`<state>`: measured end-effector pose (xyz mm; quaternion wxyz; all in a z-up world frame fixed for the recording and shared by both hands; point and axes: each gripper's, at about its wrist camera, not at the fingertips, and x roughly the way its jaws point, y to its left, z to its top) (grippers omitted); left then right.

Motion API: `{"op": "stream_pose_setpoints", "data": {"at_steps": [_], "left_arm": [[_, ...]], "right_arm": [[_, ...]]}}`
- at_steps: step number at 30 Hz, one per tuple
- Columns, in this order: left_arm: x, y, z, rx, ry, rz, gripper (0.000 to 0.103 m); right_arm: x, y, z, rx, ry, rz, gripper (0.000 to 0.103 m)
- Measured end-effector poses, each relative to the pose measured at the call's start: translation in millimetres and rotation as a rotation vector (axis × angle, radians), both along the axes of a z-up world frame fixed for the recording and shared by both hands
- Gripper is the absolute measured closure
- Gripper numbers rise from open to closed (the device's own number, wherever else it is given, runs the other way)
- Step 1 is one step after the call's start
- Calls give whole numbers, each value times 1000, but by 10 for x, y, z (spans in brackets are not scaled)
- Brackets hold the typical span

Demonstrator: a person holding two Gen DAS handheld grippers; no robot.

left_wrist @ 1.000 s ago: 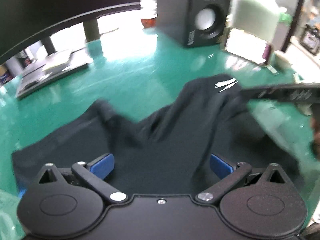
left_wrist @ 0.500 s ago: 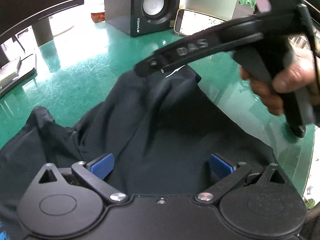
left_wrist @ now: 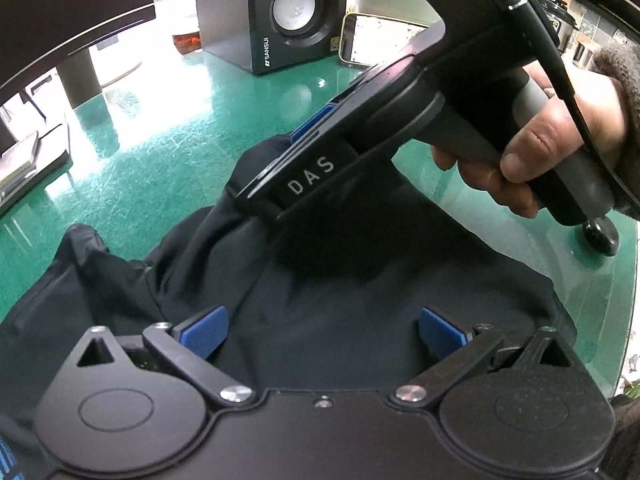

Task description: Fold clothes

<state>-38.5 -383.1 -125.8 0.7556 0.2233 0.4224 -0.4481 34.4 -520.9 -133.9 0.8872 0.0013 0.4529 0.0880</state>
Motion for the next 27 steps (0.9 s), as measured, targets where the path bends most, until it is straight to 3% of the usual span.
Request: {"op": "stream_pose_setpoints", "data": {"at_steps": [27], "left_arm": [[-37,-146,-16,12,-16,17,1]], "right_arm": [[10,53,-51,-9,-8,6,23]]}}
